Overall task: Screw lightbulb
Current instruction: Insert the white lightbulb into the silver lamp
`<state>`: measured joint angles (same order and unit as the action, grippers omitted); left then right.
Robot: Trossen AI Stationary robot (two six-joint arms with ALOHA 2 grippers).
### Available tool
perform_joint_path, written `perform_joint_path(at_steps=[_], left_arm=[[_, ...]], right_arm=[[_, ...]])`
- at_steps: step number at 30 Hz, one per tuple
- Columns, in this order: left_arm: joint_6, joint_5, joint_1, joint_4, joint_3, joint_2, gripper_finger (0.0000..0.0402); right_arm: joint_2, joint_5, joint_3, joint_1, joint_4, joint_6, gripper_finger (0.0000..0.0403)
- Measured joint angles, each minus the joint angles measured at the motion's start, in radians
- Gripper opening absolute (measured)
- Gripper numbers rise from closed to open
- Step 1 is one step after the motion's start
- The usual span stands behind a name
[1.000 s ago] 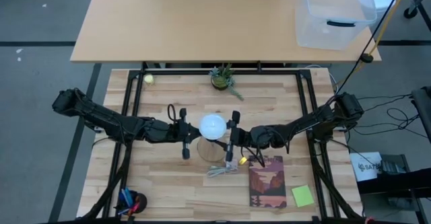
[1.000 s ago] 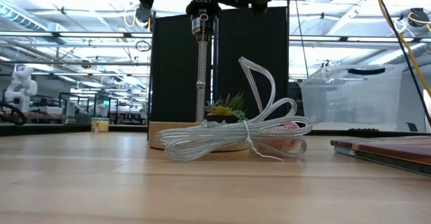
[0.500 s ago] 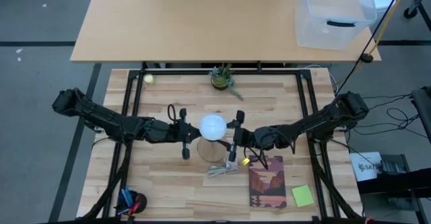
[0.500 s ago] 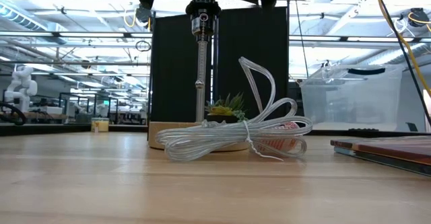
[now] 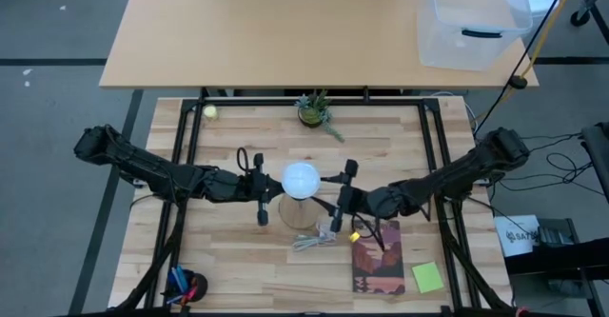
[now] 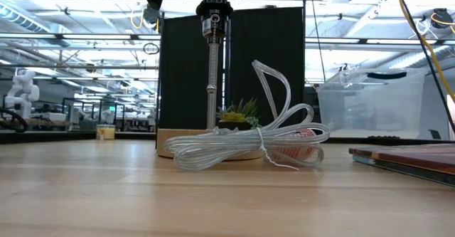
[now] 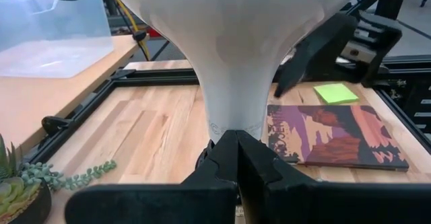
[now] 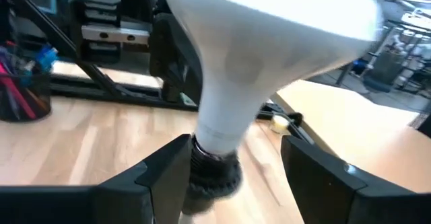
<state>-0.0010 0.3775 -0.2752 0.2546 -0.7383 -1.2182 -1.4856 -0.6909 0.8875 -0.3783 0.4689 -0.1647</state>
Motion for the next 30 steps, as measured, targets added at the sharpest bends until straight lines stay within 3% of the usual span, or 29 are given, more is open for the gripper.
perform_joint_path(at_steps=[5, 8, 17, 30], left_arm=[[0.0, 0.0, 0.0, 0.0, 0.0, 0.0, 0.0], [0.002, 0.0, 0.0, 0.0, 0.0, 0.0, 0.0], [0.002, 0.001, 0.0, 0.0, 0.0, 0.0, 0.0], [0.006, 0.001, 0.0, 0.0, 0.0, 0.0, 0.0]], right_arm=[[0.03, -0.049, 0.0, -0.025, -0.059, 0.025, 0.0221], [0.018, -0.05, 0.0, -0.012, -0.061, 0.036, 0.0195], [0.004, -0.047, 0.0, 0.026, -0.006, -0.029, 0.0013], [-0.002, 0.043, 0.0, 0.087, 0.022, -0.047, 0.0002]])
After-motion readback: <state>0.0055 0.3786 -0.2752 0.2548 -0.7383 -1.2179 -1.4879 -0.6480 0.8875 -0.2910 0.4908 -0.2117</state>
